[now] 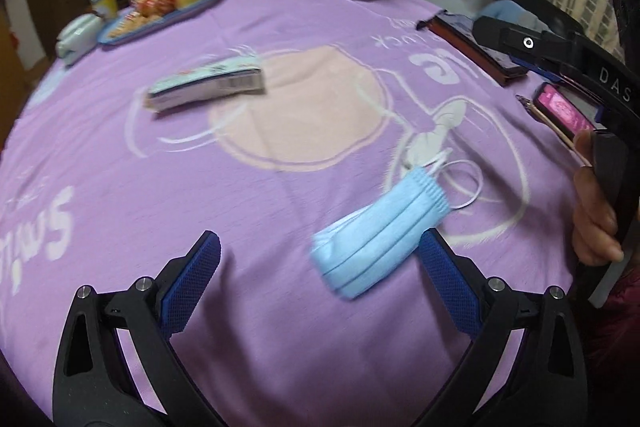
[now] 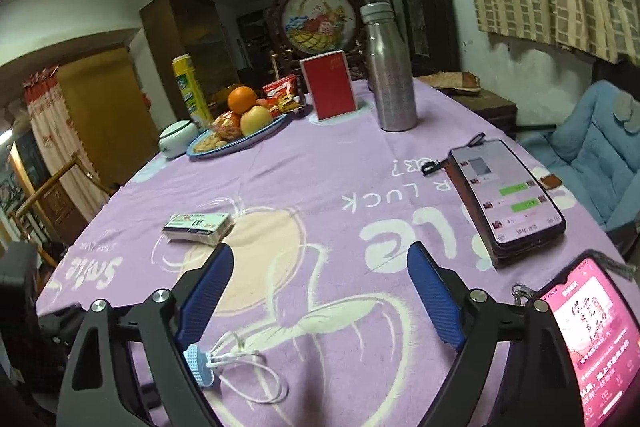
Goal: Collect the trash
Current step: 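Grasp the blue face mask with the left tool, then grasp the white medicine box with the right tool while the left tool holds the mask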
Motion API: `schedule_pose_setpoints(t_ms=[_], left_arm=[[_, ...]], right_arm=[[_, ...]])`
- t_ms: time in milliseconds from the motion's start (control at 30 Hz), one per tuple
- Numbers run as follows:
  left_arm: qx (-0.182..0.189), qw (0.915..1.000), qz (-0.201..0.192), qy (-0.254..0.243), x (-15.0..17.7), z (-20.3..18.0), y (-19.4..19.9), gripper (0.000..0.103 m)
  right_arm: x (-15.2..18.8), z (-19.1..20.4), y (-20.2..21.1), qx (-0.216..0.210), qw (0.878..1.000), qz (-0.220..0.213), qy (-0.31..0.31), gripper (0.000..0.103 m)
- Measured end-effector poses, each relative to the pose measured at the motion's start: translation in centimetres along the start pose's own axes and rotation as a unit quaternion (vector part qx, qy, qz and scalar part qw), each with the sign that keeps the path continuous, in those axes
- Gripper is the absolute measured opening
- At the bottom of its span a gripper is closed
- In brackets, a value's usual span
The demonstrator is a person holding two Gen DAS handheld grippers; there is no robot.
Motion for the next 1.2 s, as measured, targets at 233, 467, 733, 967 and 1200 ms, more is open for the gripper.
schedule_pose_setpoints(t_ms=[233, 467, 733, 967, 1200], left_arm=[[0.036, 0.9985, 0.017, -0.038, -0.8, -2.3, -1.3, 0.080], [0.021, 0.9992, -0.006, -0.032, -0.4, -1.2, 0.4, 0.050], [-0.075, 0.9886, -0.057, 0.117, 2.4, 11.1, 6.5, 0.050], [-0.124, 0.9698, -0.084, 0.192, 5.4, 17.4, 9.2, 0.052], [-0.124, 0.9640, -0.062, 0.227, 7.0, 18.9, 7.5, 0.060]], right_arm=[[0.0, 0.2, -0.2, -0.020, 1.000, 0.007, -0.006, 0.087], [0.2, 0.1, -0.5, -0.026, 0.999, 0.014, -0.013, 0.088], [0.4, 0.9, -0.7, -0.025, 0.999, 0.023, 0.011, 0.088], [0.6, 1.8, -1.0, -0.014, 0.999, 0.033, 0.031, 0.089], [-0.8, 8.1, -3.1, -0.037, 0.989, 0.080, 0.117, 0.089]])
Point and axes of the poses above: each gripper's, at about its wrist camera, not at the fingertips, and y roughly against the way its jaws point, z to its left, x to its underside, the point moved 5 cm from there along -y, roughly the way its jaws point, and after that the axes turned 4 degrees about x, right-handed, at the moved point
